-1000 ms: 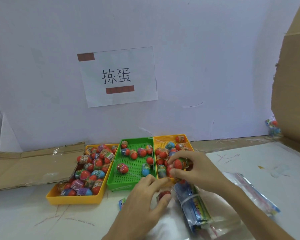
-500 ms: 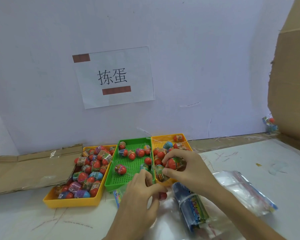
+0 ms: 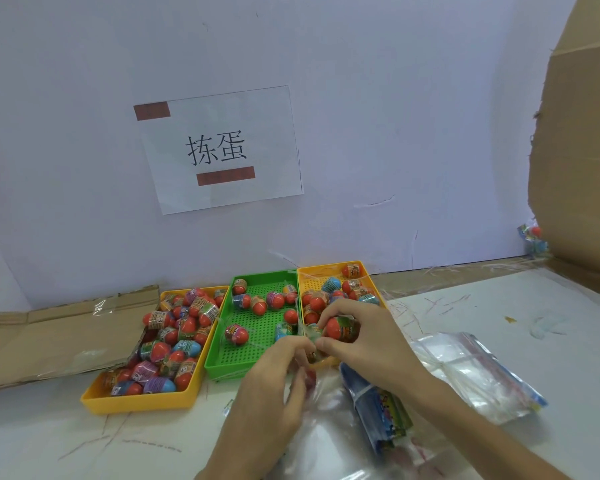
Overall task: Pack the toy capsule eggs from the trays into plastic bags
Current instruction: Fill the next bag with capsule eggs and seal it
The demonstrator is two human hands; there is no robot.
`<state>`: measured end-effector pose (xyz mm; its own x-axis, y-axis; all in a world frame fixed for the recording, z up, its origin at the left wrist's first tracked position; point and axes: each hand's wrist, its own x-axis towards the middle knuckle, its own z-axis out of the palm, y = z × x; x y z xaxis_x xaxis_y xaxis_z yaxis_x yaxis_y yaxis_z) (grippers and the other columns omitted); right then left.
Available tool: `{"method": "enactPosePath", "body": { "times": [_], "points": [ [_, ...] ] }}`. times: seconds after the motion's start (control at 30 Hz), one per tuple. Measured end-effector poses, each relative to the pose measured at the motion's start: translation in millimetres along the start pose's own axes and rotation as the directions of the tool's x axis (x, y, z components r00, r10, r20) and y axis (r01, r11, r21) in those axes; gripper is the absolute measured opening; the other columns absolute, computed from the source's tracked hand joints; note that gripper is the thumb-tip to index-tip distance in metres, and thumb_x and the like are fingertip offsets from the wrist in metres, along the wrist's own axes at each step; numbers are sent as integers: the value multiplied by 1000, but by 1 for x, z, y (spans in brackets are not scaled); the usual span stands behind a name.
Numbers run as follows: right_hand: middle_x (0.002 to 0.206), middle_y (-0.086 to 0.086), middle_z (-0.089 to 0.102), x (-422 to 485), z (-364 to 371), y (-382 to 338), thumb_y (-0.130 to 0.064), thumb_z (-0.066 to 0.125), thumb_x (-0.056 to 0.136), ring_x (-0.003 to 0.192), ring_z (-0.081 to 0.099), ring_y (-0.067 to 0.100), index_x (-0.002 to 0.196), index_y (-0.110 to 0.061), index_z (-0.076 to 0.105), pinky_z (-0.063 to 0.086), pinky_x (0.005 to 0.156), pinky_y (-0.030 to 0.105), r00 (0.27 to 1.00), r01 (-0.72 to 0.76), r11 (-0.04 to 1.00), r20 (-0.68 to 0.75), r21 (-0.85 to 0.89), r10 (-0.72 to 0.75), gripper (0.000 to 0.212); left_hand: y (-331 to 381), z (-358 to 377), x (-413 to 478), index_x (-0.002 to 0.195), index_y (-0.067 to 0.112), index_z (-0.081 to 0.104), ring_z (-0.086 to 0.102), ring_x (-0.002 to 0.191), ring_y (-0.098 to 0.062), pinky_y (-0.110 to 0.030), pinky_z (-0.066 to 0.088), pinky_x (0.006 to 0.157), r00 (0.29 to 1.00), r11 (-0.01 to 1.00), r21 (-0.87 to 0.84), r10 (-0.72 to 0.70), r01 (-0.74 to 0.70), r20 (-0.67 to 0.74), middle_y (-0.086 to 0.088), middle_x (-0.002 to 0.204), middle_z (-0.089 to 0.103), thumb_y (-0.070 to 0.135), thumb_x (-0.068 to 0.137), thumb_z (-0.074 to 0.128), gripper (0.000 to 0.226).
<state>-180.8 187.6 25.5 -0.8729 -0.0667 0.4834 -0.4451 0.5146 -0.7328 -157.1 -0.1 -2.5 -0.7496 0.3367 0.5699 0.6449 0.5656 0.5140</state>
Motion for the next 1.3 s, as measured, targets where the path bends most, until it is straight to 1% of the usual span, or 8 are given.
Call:
{"method": "enactPosePath", "body": {
  "times": [0.17,0.33,0.53,0.63,0.8,1.0,1.17,1.3],
  "points": [
    [91,-20,70,-2,4,0,-15,81,78,95,64,0,91,-28,73,45,81,11,987,59,998,153,-13,-57,20,2,-1,2,110,46,54,49,93,2,-24,45,74,996,994,112,16,-6,-88,25,89,56,10,82,72,49],
    [92,-18,69,-4,7,-2,-11,76,81,94,63,3,95,-30,72,46,80,14,967,50,999,252,-7,-47,24,1,0,2,109,47,56,52,94,2,-19,34,86,992,995,74,-53,62,-116,26,87,62,4,79,81,59],
    [95,-18,69,-6,10,-1,-13,75,81,92,63,5,96,-29,73,51,82,24,934,43,993,356,-106,-2,22,-9,-4,3,112,46,46,48,105,6,-27,48,90,986,982,87,-165,168,-38,28,109,45,16,79,84,59],
    [98,-14,71,-7,15,1,-14,71,80,89,62,6,101,-28,73,50,78,24,923,86,976,384,-199,-3,25,-13,-9,3,112,48,43,49,98,7,-24,49,84,969,952,199,-244,233,30,28,101,47,35,84,80,48],
    [93,-18,67,-8,20,4,-17,71,81,83,55,0,98,-31,71,37,67,10,919,120,958,394,-261,-7,22,-16,-21,5,102,42,51,54,88,5,-25,52,78,925,882,292,-378,370,-31,20,97,57,48,97,60,12],
    [90,-16,66,-9,21,3,-21,73,80,81,55,2,95,-30,69,42,68,22,911,120,954,412,-275,4,18,-17,-39,6,107,42,51,57,78,4,-26,47,68,834,810,315,-545,495,89,16,90,61,75,83,57,42],
    [92,-13,68,-9,20,4,-20,74,81,83,58,5,95,-30,69,43,68,20,932,94,970,363,-226,-6,18,-23,-53,6,113,41,48,64,82,-3,-31,52,79,735,784,203,-620,586,274,8,87,72,59,71,84,58],
    [93,-13,69,-8,18,2,-20,76,82,83,60,6,95,-29,69,47,71,23,931,82,978,364,-191,-7,17,-24,-51,7,110,37,43,61,69,0,-28,47,68,687,771,150,-624,619,371,14,88,76,49,68,90,65]
  ]
}}
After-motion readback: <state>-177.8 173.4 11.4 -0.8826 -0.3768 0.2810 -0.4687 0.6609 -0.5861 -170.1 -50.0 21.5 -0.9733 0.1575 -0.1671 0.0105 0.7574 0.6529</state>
